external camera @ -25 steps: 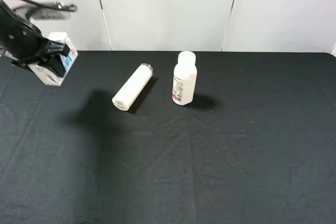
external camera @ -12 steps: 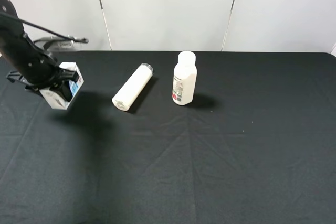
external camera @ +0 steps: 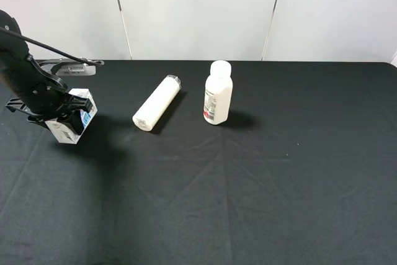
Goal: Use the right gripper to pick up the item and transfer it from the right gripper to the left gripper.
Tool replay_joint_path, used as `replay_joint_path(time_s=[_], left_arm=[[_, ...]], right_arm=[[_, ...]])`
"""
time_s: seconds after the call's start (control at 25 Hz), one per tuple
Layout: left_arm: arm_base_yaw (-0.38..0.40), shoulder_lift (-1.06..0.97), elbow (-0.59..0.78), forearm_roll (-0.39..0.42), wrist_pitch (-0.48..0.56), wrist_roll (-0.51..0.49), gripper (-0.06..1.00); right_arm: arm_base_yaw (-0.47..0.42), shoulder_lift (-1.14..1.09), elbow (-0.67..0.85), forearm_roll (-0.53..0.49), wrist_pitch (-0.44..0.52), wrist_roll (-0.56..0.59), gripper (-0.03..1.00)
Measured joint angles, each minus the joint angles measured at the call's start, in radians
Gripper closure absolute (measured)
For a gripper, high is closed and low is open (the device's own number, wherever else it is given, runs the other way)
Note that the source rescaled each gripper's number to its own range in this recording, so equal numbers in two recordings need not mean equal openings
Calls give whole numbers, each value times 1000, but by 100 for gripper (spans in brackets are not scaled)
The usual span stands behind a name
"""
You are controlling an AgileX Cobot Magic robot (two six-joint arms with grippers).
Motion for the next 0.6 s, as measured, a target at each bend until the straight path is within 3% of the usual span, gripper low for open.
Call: replay_joint_path(time_s=[0.16, 0.24, 0.32, 0.36, 0.44, 0.6], left_arm=[[0, 0, 0, 0, 6, 0, 93], [0, 0, 0, -1, 7, -12, 67], [0, -1, 0, 0, 7, -34, 25], [0, -1, 0, 0, 7, -35, 15], [0, -1, 0, 0, 7, -35, 2], [0, -1, -1, 1, 21, -36, -4]], right_arm=[[0, 0, 0, 0, 0, 0, -3], [0, 0, 0, 0, 0, 0, -3], [0, 0, 0, 0, 0, 0, -3], [0, 0, 0, 0, 0, 0, -3], [0, 0, 0, 0, 0, 0, -3], [0, 0, 0, 0, 0, 0, -3]])
